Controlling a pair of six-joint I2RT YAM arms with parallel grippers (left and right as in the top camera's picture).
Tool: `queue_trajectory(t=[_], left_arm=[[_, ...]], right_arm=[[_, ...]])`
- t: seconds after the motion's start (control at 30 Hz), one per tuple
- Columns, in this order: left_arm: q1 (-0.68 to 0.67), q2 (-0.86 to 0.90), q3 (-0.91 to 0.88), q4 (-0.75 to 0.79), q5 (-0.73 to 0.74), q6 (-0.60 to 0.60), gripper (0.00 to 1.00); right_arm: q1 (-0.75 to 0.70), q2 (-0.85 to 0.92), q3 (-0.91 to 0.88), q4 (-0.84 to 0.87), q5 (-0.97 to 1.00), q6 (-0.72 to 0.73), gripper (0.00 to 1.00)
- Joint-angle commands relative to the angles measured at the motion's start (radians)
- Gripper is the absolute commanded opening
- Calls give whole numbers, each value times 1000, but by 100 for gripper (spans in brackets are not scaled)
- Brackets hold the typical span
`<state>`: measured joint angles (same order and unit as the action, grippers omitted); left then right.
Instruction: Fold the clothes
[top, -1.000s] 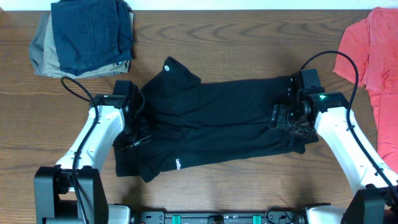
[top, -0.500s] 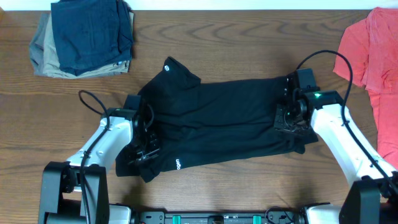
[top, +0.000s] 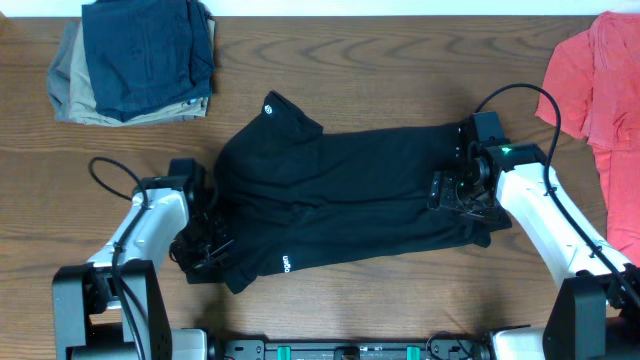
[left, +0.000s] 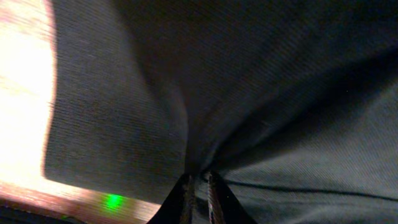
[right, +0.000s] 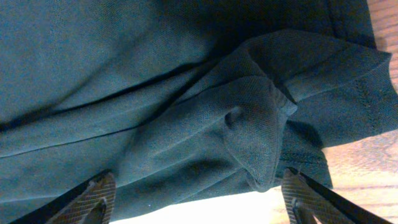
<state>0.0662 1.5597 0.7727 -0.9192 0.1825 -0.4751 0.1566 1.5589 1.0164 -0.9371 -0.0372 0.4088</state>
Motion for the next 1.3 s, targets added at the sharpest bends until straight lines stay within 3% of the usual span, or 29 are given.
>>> queue_trajectory(t=[0.0,0.1,0.17,0.3,0.43,0.5,0.83,1.0,1.27], left_arm=[[26,-6,-2,-3,-18,3,12],[29,-6,-2,0,-18,10,12],[29,-6,-2,1,-18,20,13],[29,-6,-2,22,-18,52,22],[29,-6,-2,39,-18,55,23],[29,-6,-2,43,-18,56,23],[29,-6,-2,50,-18,87,23],[29,-6,-2,53,-18,87,23],[29,-6,-2,74,-18,90,24]], right_arm=[[8,9,14,8,10,-6,86],[8,14,14,38,56,-6,86],[7,26,13,66,118,-6,79],[6,91,13,144,166,-36,73],[5,171,13,170,169,-66,48],[5,202,13,170,164,-65,41],[-29,248,14,211,304,-65,44],[-93,248,28,149,363,-66,45],[-126,241,170,-55,358,-27,66]])
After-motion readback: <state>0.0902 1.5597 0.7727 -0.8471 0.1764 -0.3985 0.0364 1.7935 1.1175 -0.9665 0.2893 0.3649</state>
